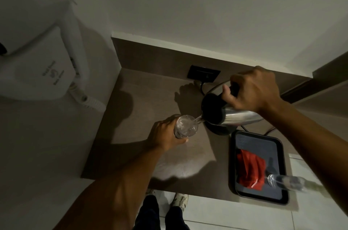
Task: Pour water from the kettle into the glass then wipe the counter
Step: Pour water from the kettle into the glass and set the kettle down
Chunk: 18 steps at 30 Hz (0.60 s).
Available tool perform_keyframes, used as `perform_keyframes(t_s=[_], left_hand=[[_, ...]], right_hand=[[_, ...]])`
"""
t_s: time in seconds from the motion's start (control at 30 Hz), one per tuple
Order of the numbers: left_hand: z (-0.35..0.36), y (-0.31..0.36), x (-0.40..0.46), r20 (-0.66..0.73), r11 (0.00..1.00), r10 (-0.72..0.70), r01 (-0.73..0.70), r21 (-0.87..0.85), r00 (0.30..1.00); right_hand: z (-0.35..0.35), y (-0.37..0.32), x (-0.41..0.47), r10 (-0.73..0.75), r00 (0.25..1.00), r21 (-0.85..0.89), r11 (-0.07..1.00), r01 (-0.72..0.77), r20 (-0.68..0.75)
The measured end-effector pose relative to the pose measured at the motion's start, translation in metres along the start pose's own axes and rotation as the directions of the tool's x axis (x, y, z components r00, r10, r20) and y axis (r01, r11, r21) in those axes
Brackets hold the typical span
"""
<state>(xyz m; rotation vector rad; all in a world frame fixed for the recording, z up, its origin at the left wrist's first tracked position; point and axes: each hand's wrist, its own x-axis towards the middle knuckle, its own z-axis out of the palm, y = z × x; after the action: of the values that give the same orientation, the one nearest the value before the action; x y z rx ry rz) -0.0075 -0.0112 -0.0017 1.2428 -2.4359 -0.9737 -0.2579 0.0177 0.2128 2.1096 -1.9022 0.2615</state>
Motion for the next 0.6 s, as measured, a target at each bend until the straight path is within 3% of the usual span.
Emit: perform_keyframes(t_s=[0.6], left_hand=[[-0.001, -0.001, 0.000, 0.007, 1.000, -0.010, 0.010, 0.016, 1.000]], right_hand=[[-0.030, 0.004, 0.011, -0.017, 1.000, -0.083, 0.996, 0.018, 0.018]])
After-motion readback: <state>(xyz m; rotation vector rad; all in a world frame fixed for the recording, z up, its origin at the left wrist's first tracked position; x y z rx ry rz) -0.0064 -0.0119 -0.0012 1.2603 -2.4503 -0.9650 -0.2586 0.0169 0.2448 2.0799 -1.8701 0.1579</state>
